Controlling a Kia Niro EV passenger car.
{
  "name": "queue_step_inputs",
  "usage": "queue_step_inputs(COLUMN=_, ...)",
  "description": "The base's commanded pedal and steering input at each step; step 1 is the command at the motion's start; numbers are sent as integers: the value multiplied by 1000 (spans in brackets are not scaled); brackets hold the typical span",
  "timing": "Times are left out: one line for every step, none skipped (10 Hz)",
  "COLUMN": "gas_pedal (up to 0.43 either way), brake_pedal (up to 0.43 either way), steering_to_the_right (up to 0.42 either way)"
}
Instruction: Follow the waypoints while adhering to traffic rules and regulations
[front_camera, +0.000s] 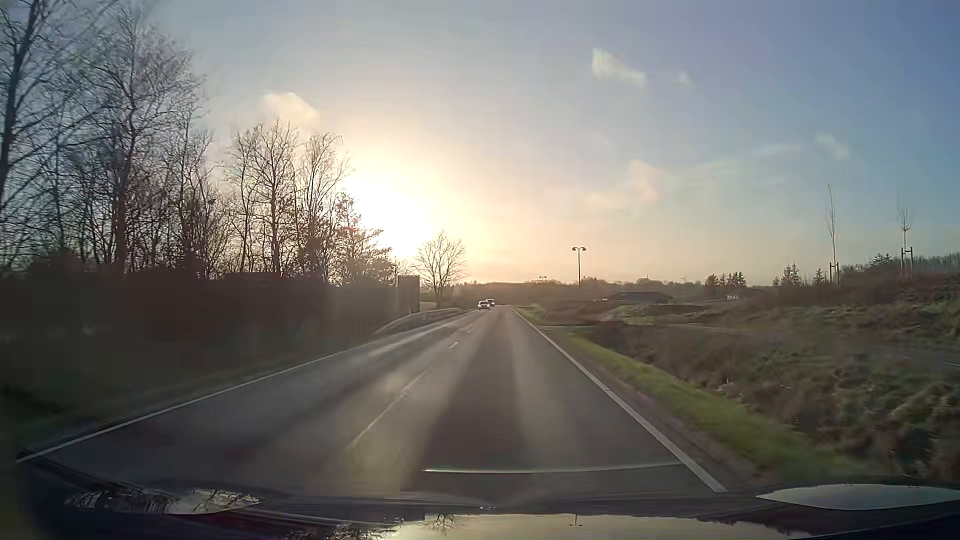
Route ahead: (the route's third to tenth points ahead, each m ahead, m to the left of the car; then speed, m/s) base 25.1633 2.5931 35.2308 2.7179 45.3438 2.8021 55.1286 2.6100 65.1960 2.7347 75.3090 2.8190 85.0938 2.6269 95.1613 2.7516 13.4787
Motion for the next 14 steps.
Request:
queue_step_inputs(gas_pedal=150, brake_pedal=0, steering_to_the_right=3)
queue_step_inputs(gas_pedal=150, brake_pedal=0, steering_to_the_right=3)
queue_step_inputs(gas_pedal=150, brake_pedal=0, steering_to_the_right=4)
queue_step_inputs(gas_pedal=150, brake_pedal=0, steering_to_the_right=4)
queue_step_inputs(gas_pedal=150, brake_pedal=0, steering_to_the_right=4)
queue_step_inputs(gas_pedal=150, brake_pedal=0, steering_to_the_right=3)
queue_step_inputs(gas_pedal=150, brake_pedal=0, steering_to_the_right=3)
queue_step_inputs(gas_pedal=150, brake_pedal=0, steering_to_the_right=3)
queue_step_inputs(gas_pedal=150, brake_pedal=0, steering_to_the_right=3)
queue_step_inputs(gas_pedal=150, brake_pedal=0, steering_to_the_right=4)
queue_step_inputs(gas_pedal=150, brake_pedal=0, steering_to_the_right=3)
queue_step_inputs(gas_pedal=150, brake_pedal=0, steering_to_the_right=2)
queue_step_inputs(gas_pedal=150, brake_pedal=0, steering_to_the_right=0)
queue_step_inputs(gas_pedal=150, brake_pedal=0, steering_to_the_right=0)
